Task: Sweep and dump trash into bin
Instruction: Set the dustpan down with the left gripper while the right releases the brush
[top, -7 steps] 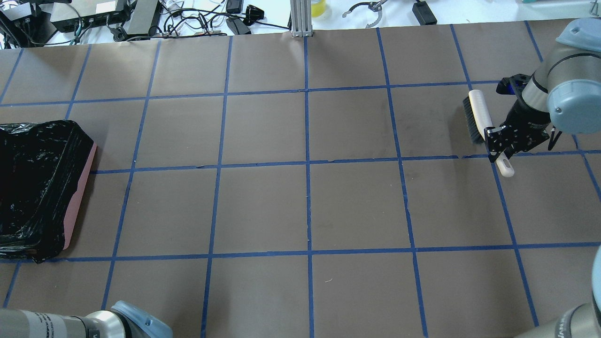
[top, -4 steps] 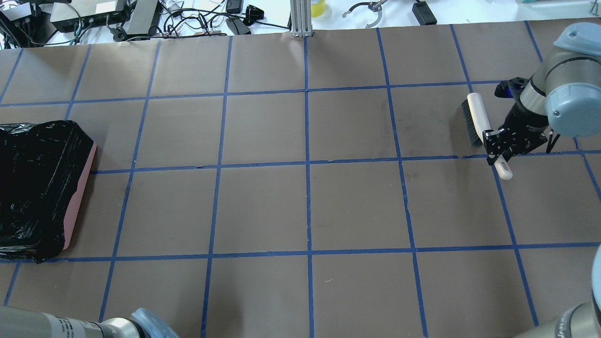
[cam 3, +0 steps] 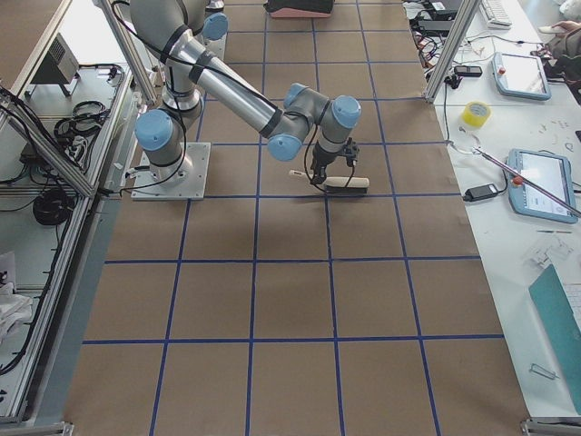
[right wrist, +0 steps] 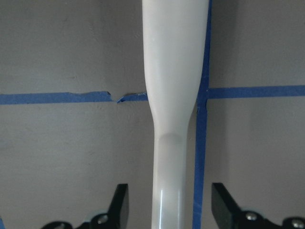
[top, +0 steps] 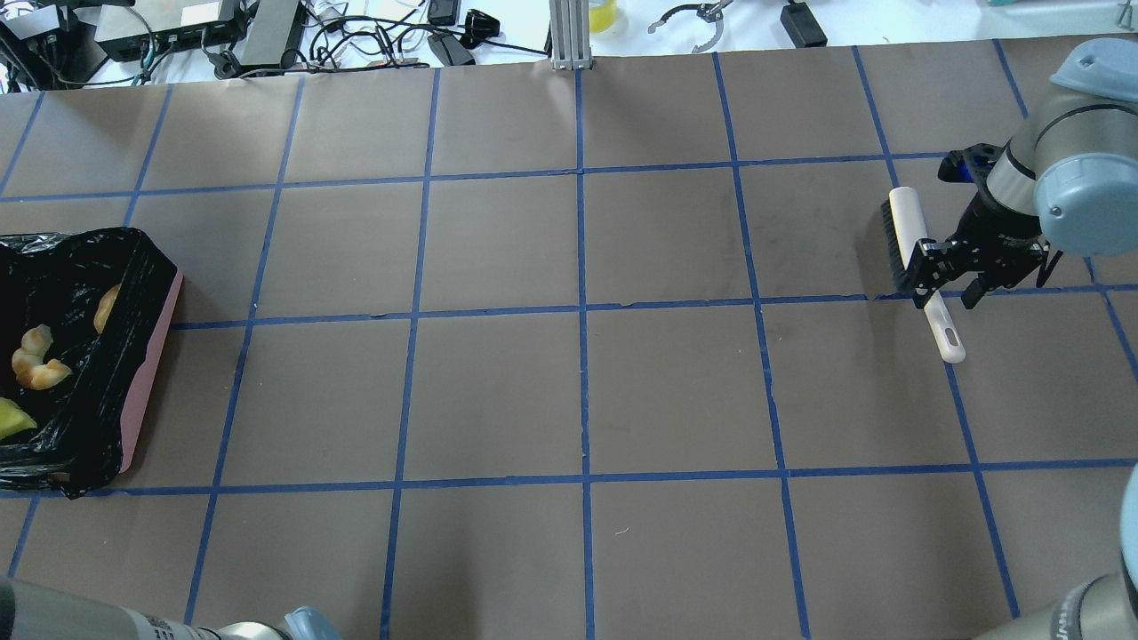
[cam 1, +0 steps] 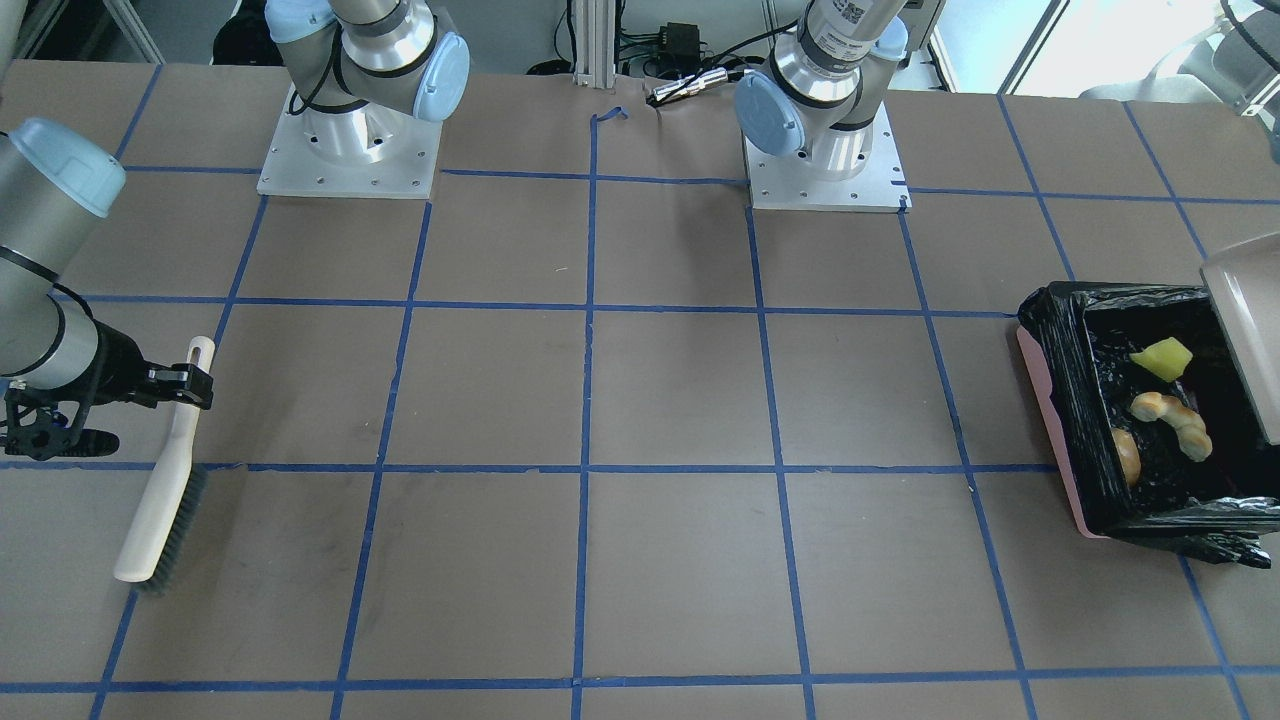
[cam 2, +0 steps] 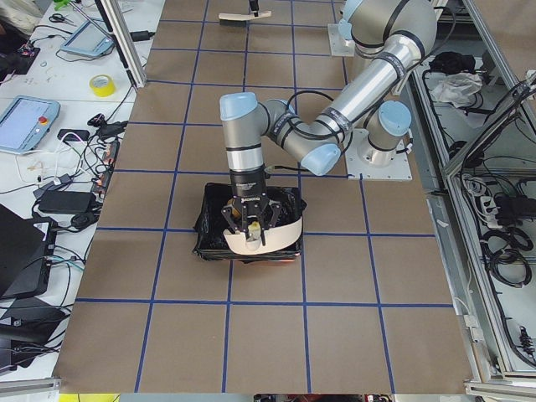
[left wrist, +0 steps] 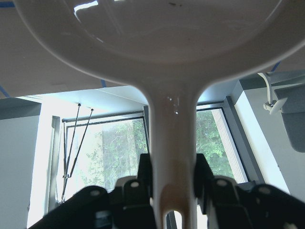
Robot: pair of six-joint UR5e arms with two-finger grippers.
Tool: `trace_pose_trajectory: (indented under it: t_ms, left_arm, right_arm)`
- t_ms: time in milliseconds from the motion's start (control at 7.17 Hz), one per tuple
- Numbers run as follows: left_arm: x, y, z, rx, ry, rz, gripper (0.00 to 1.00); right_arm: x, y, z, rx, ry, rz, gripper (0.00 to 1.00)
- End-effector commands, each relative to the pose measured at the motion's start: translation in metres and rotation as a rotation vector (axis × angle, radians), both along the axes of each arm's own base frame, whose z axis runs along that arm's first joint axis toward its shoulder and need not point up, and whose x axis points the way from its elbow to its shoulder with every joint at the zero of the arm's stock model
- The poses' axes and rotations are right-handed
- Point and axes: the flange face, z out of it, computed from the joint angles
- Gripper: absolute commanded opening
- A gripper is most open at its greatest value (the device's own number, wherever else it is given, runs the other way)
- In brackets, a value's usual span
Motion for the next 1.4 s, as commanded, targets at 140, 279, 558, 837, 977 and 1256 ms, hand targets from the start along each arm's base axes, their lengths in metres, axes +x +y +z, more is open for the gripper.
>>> trace_pose_trajectory:
  t_ms: [140, 279, 558, 837, 977, 1256]
  left_arm:
    - [-0.109, -0.059, 0.039, -0.143, -0.086, -0.218, 0.0]
    - [-0.164, -0.08, 0.056, -0.207, -0.065, -0.328, 0.0]
    - [-0.218, -0.107, 0.039, -0.376, 0.117, -0.381, 0.0]
    - [-0.247, -0.13, -0.024, -0.458, 0.522, -0.23, 0.0]
    - [-0.262, -0.145, -0.067, -0.434, 0.711, -0.191, 0.0]
    - [-0.281, -0.172, -0.146, -0.369, 0.904, -0.141, 0.0]
  right_arm:
    - [-0.004, -0.005, 0.025, -0.028, 0.048, 0.008, 0.69]
    - [-0.001, -0.007, 0.041, 0.016, 0.028, 0.008, 0.69]
    - [0.027, -0.024, 0.101, 0.004, 0.012, 0.045, 0.7]
    - [0.103, -0.035, 0.152, -0.039, 0.029, 0.14, 0.7]
    - [0.14, -0.026, 0.177, -0.042, 0.035, 0.157, 0.71]
    - [0.209, 0.001, 0.219, -0.089, 0.037, 0.24, 0.73]
